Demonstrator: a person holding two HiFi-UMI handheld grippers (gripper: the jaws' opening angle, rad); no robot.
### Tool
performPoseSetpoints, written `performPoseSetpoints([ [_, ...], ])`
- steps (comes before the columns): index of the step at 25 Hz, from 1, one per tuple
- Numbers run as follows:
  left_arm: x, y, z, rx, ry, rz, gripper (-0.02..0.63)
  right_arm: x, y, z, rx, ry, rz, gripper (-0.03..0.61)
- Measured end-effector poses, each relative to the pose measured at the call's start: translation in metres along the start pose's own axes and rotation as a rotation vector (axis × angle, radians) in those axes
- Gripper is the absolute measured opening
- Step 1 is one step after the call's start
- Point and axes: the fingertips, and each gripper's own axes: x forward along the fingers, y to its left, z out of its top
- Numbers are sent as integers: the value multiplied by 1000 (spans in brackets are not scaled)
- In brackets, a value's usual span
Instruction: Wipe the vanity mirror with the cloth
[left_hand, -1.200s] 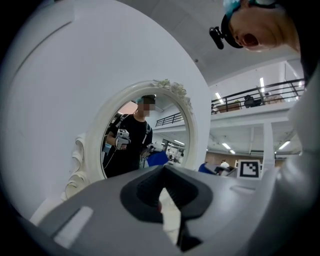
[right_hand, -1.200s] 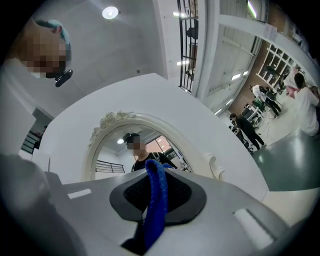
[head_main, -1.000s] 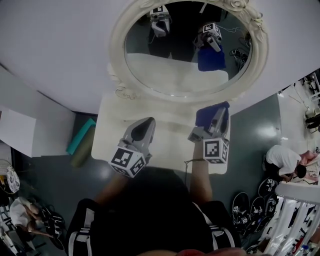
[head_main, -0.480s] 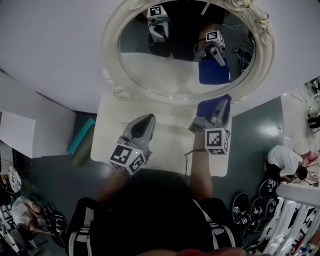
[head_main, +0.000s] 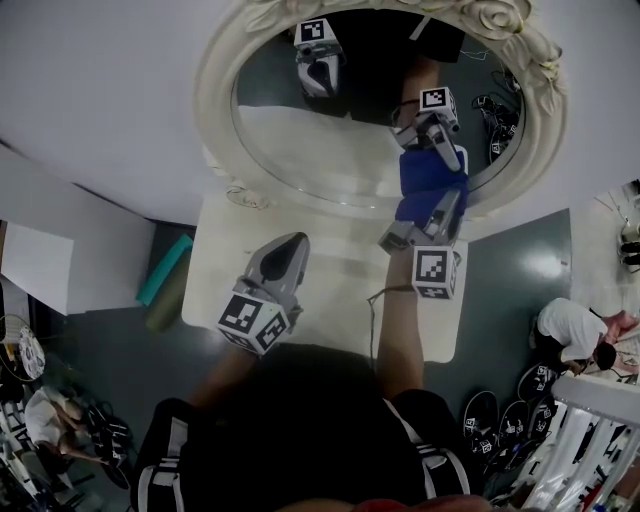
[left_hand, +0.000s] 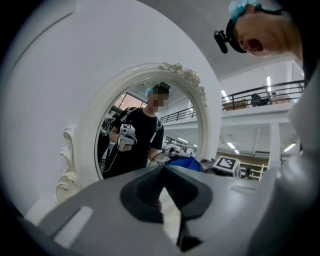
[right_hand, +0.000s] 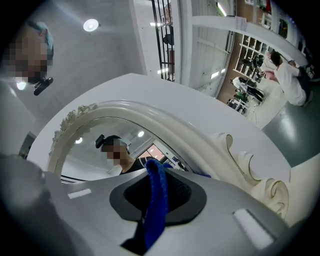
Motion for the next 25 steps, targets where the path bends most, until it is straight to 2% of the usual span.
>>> performPoseSetpoints([
  [12, 10, -3, 2, -13, 12, -22, 11, 9, 7, 8, 90, -140, 40, 37],
  [16, 12, 0, -2, -14, 11, -27, 11, 13, 7, 16, 78, -174, 63, 37],
  [25, 4, -3, -3, -24, 4, -55, 9, 27, 41, 57, 26, -212, 132, 37],
])
